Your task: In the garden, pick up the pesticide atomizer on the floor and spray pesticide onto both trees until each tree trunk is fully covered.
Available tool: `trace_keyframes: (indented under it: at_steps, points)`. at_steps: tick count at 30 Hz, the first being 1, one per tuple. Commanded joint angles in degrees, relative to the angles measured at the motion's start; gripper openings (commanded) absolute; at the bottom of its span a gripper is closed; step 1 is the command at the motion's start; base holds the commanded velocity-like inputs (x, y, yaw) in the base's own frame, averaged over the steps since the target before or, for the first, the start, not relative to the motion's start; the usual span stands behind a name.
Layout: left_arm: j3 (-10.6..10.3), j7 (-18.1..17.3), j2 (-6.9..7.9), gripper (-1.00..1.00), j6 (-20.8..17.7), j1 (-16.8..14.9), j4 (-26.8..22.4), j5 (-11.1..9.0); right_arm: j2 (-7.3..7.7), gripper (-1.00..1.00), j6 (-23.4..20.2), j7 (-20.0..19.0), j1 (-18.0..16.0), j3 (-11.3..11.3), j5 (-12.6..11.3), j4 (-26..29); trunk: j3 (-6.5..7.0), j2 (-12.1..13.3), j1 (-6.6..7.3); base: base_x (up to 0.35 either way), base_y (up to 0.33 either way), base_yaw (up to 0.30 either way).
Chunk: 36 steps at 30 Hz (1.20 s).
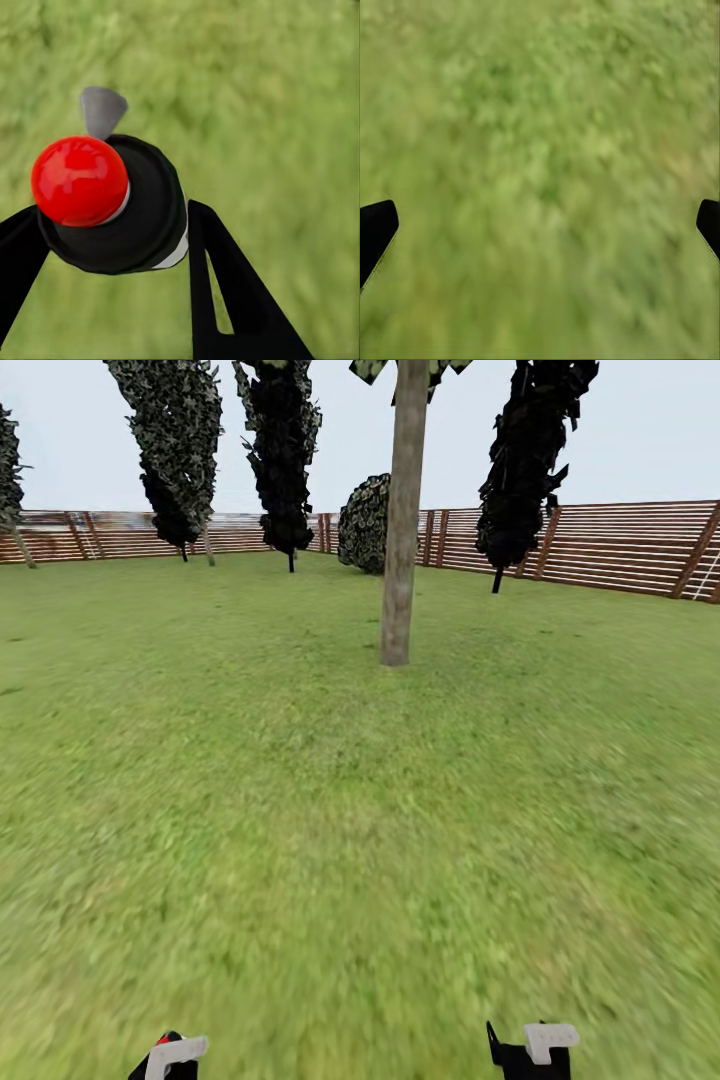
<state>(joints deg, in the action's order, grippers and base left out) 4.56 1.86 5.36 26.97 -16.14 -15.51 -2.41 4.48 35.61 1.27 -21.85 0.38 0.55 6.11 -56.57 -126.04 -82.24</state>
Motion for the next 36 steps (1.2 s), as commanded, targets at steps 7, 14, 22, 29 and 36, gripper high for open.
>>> trace_keyframes:
  at_steps: [7, 14, 22, 29, 36]
  points:
    - [0.0, 0.0, 0.00, -1.00, 0.2, 0.0, 0.1, -0.2, 0.00, 1.00, 0.2, 0.1, 0.0, 0.1, 0.1, 0.0, -0.05, 0.0, -0.03, 0.339, 0.000, 0.000]
    - [0.0, 0.0, 0.00, -1.00, 0.2, 0.0, 0.1, -0.2, 0.00, 1.00, 0.2, 0.1, 0.0, 0.1, 0.1, 0.0, -0.05, 0.0, -0.03, 0.339, 0.000, 0.000]
    - [0.0, 0.0, 0.05, -1.00, 0.2, 0.0, 0.0, -0.4, 0.00, 1.00, 0.2, 0.1, 0.0, 0.1, 0.1, 0.0, -0.05, 0.0, -0.03, 0.339, 0.000, 0.000]
    - [0.0, 0.0, 0.07, -1.00, 0.2, 0.0, 0.0, -0.3, -0.08, 1.00, 0.2, 0.1, 0.0, 0.1, 0.1, 0.0, -0.05, 0.0, -0.03, 0.339, 0.000, 0.000]
    - [0.0, 0.0, 0.06, -1.00, 0.2, 0.0, 0.0, -0.2, -0.08, 1.00, 0.2, 0.0, 0.0, 0.1, 0.1, 0.0, -0.05, 0.0, -0.03, 0.339, 0.000, -0.059]
